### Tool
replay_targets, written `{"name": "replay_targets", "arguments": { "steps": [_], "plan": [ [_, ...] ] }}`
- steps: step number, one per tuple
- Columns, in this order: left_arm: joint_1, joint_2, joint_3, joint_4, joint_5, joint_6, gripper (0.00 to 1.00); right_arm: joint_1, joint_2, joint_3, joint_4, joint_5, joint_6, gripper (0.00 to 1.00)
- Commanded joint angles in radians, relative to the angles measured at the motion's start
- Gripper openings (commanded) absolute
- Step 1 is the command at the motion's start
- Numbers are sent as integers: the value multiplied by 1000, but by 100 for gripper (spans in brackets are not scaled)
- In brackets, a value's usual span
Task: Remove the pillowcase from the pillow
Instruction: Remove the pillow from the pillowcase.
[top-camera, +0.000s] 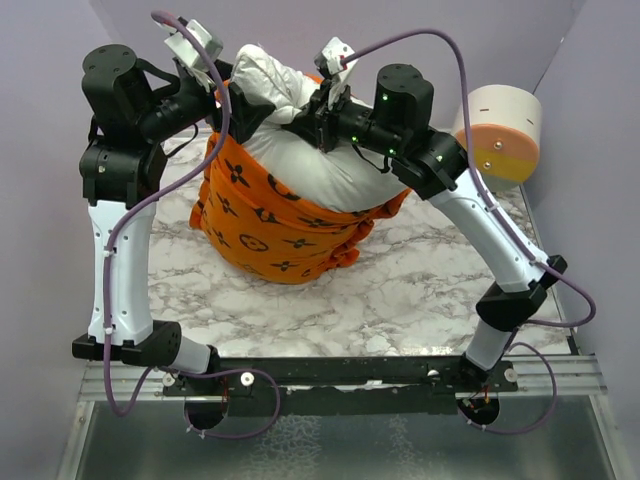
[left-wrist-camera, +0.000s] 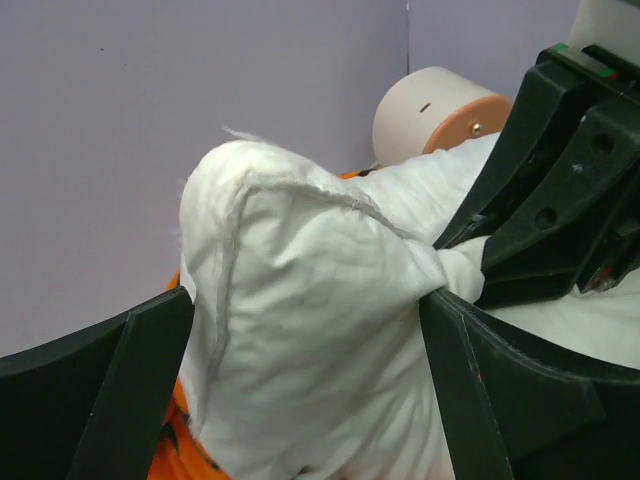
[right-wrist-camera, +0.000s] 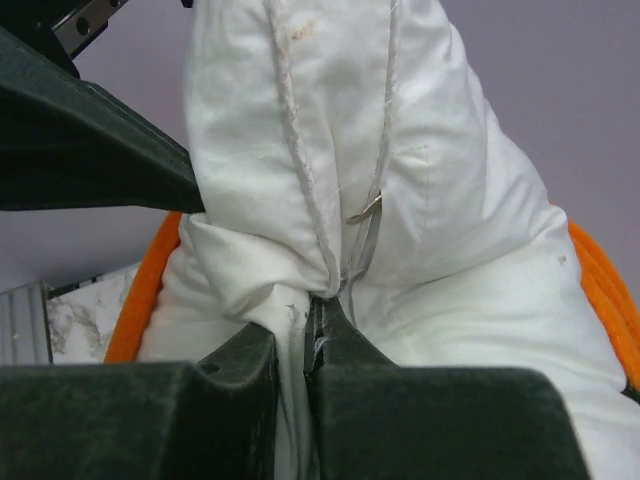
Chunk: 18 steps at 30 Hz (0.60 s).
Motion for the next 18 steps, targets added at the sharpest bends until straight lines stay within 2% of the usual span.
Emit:
{"name": "replay_targets", "arguments": {
  "steps": [1,5,8,10,12,18],
  "plan": [
    [105,-2,21,-87,-40,86,99,-19,-149,-200,162,-32,-52,1],
    [381,32,-49,-121,167,82,99,-73,-220,-248,160,-158,-75,1],
    [487,23,-152,-242,353,288,99,-91,-275,-327,197,-236,-83,1],
    [507,14,-209,-350,417,433,99,-95,-299,-372,217,-283,-79,1],
    [506,4,-254,-386,453,506,98,-97,-308,-390,222,-314,-78,1],
    [506,-32,-372,-206,493,463,96,-103,-322,-419,196,-421,-87,1]
  ]
}}
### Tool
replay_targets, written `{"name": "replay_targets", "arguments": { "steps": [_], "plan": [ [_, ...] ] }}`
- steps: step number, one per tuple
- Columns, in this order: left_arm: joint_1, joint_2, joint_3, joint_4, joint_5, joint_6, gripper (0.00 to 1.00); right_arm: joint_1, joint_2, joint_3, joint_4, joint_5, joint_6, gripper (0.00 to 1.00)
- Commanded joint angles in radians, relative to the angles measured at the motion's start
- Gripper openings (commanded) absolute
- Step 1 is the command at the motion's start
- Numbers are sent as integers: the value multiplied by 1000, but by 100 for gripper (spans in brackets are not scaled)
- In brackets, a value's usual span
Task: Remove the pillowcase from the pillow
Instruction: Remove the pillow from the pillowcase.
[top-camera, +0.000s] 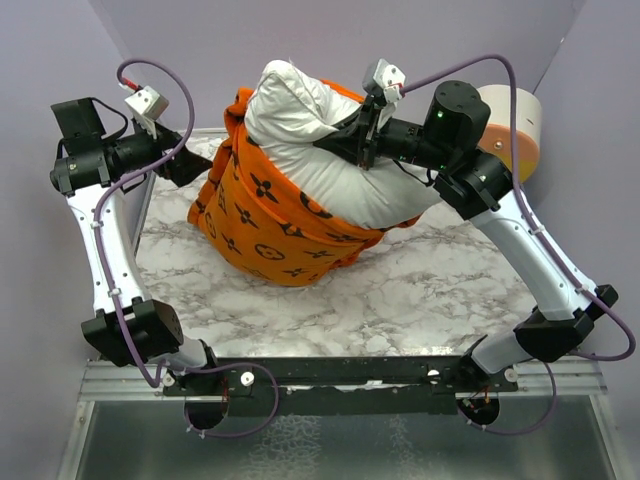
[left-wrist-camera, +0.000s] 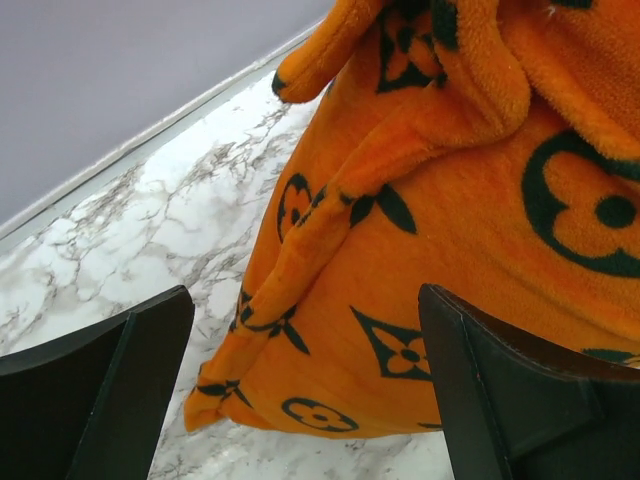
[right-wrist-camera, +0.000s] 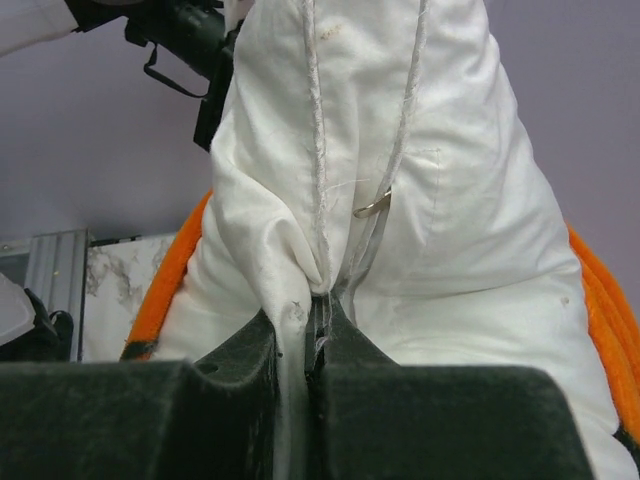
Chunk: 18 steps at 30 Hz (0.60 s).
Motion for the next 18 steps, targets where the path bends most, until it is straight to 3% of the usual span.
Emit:
{"name": "replay_targets", "arguments": {
  "steps": [1,6,10,13,18],
  "plan": [
    [3,-56,-44,94,127,70,96,0,-30,-23,13,-168,-10,1],
    [-20,-37,-44,-24,173,202,96,-3,-21,-21,32,-215,15,1],
    [-85,-35,-67,-134,93,387,95,-4,-17,-17,32,-245,20,1],
    [-90,-36,-90,-47,63,346,87,-5,-18,-13,24,-265,21,1],
    [-91,-14,-61,-89,57,441,67,-8,-25,-5,12,-293,24,1]
  ]
}}
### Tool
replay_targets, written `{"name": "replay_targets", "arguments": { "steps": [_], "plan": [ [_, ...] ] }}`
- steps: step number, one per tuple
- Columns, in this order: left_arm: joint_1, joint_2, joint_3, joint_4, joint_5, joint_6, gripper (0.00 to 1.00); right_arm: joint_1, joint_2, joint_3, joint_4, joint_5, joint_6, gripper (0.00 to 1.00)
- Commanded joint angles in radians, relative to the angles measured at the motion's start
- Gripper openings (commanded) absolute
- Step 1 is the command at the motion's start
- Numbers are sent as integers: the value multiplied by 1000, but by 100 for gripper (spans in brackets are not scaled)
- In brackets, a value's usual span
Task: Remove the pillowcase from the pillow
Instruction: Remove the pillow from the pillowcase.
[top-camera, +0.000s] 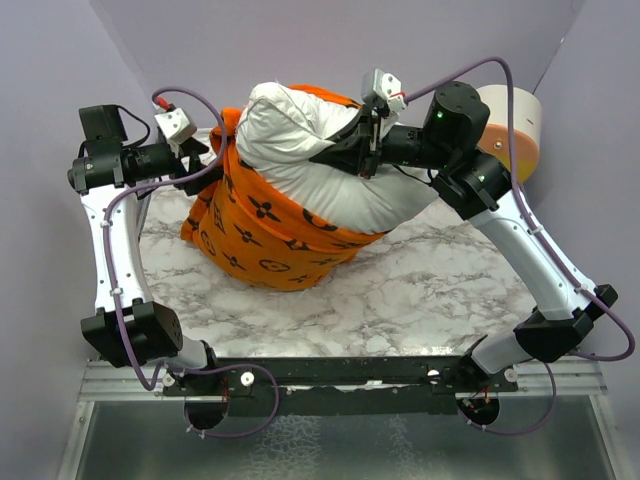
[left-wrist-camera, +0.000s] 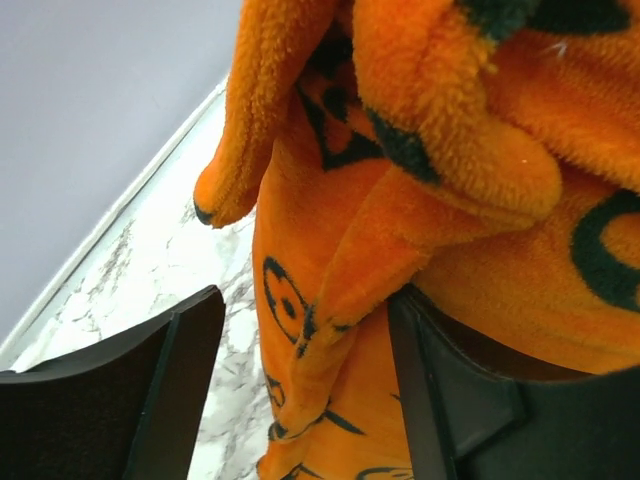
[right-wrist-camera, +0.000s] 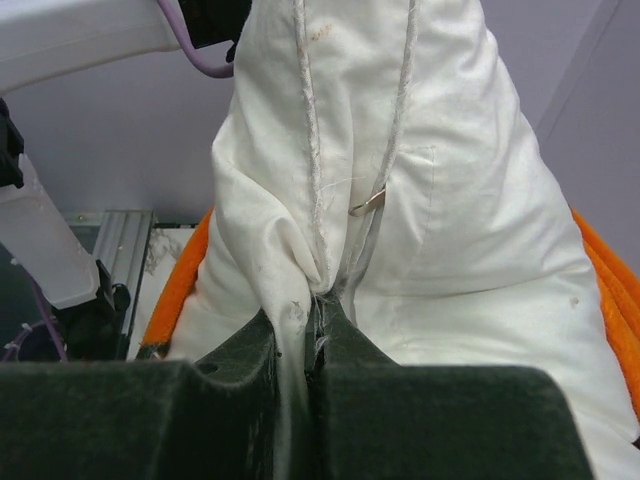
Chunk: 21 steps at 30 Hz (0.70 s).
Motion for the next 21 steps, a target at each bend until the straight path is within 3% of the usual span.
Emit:
{"name": "replay_targets", "arguments": {
  "steps": [1,3,4,5,7,12,16,21],
  "plan": [
    [0,8,29,-50,-10,142,63,-6,-24,15,-11,-89,20,1],
    [-3,12,29,-85,-16,197,46,-8,-27,21,-6,-91,28,1],
    [-5,13,25,-104,-21,240,24,-10,-28,23,-1,-92,36,1],
    [-8,9,13,-114,-28,264,11,-11,-28,26,4,-93,42,1],
    [-9,-10,-25,-86,-39,255,0,-14,-31,28,15,-88,56,1],
    [-8,-77,-160,42,-88,204,0,-33,-52,15,46,55,85,1],
    [-8,-103,-262,74,-180,253,0,-79,-97,-44,121,212,125,1],
    [-8,-105,-340,112,-292,290,0,-182,-166,-141,240,236,214,1]
  ]
}}
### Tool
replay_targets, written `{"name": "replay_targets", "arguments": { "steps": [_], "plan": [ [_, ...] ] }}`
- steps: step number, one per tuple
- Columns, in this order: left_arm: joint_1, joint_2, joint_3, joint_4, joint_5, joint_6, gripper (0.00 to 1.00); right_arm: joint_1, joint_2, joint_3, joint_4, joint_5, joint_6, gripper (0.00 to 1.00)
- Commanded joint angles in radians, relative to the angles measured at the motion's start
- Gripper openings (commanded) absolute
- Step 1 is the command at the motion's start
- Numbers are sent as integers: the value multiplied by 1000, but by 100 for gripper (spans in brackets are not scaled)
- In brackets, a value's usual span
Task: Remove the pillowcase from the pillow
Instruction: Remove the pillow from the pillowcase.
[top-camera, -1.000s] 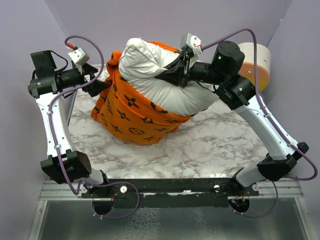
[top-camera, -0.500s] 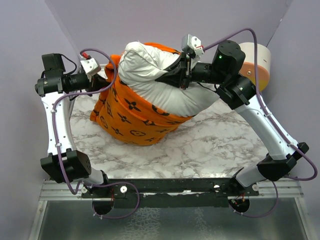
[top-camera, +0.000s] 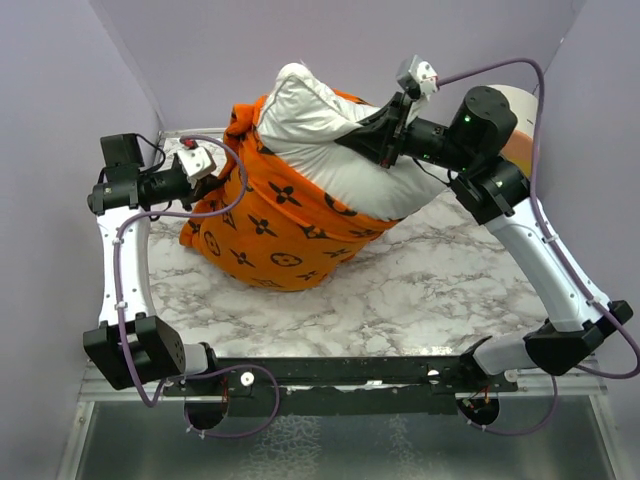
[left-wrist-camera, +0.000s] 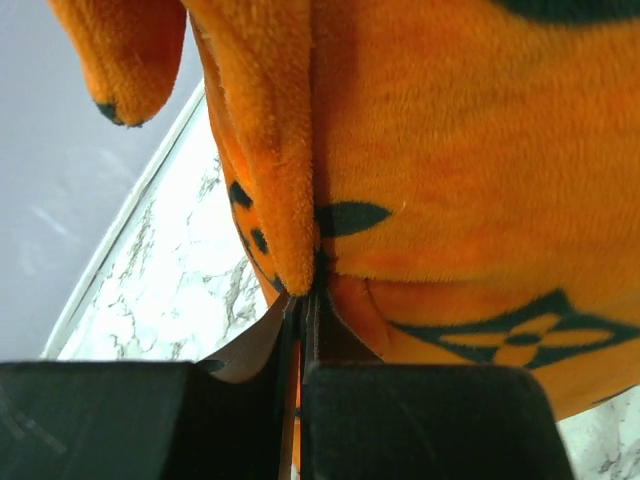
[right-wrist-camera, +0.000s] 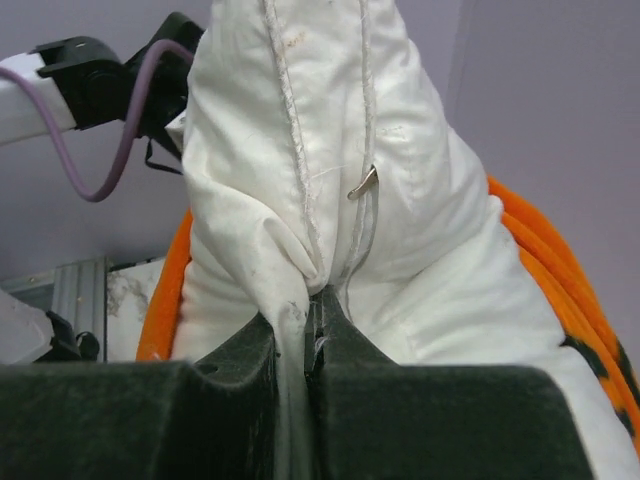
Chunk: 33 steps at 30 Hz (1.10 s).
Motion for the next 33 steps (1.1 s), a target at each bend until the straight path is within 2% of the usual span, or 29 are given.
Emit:
{"name": "replay_targets", "arguments": {
  "steps": [1,11,19,22,25,26,27,28,29,31,33],
  "plan": [
    [9,11,-74,18,-213,71,0,-103,-104,-55,174,133,96,1],
    [42,1,-257,96,-414,192,0,-262,-200,-190,274,300,204,1],
    [173,44,-339,81,-473,329,0,-411,-246,-209,265,438,244,1],
    [198,60,-331,62,-455,343,0,-444,-244,-213,284,406,286,1],
    [196,37,-314,8,-379,364,0,-445,-208,-215,314,274,350,1],
    [187,21,-295,2,-342,330,4,-445,-193,-219,335,215,376,1],
    [174,8,-256,-15,-303,279,20,-445,-179,-224,366,152,403,1],
    [157,0,-203,-51,-259,239,43,-445,-165,-228,399,84,438,1],
    [142,-3,-142,-93,-211,212,55,-444,-150,-231,431,27,477,1],
    [89,-18,-23,-139,-132,142,65,-433,-124,-231,491,-77,530,1],
    [13,-44,56,-115,-93,52,70,-392,-96,-208,502,-150,516,1]
  ]
}}
